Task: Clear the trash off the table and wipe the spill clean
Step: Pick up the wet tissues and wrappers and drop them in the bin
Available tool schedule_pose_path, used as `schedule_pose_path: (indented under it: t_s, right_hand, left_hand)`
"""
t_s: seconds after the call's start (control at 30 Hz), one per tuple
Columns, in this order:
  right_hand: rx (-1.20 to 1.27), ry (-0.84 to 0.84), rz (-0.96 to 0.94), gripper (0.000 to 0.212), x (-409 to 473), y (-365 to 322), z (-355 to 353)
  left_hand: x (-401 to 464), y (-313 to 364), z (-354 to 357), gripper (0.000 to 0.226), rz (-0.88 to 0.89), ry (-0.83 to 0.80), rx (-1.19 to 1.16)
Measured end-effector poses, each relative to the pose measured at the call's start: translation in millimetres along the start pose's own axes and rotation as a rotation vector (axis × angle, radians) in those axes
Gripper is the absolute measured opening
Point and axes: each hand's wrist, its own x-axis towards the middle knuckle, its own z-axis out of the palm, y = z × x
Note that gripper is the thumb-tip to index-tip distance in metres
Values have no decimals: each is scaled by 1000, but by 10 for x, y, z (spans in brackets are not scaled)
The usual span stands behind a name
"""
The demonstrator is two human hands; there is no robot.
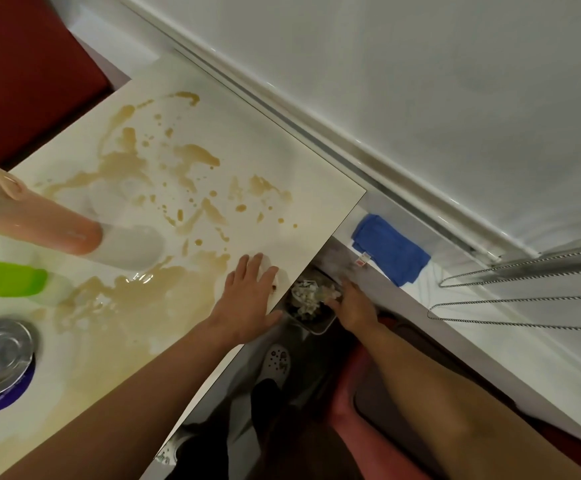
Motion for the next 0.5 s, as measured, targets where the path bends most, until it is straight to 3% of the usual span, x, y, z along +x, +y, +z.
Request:
schedule_pose_path:
  t_s: [0.3,0.5]
  right_hand:
    - [216,82,-75,50,-437,-457,-214]
    - [320,109,-285,37,-1066,-1076,-422]
  left_hand:
    - [-411,-171,-82,84,-47,57,-118]
    - [-823,-430,-153,81,-96,124,-190]
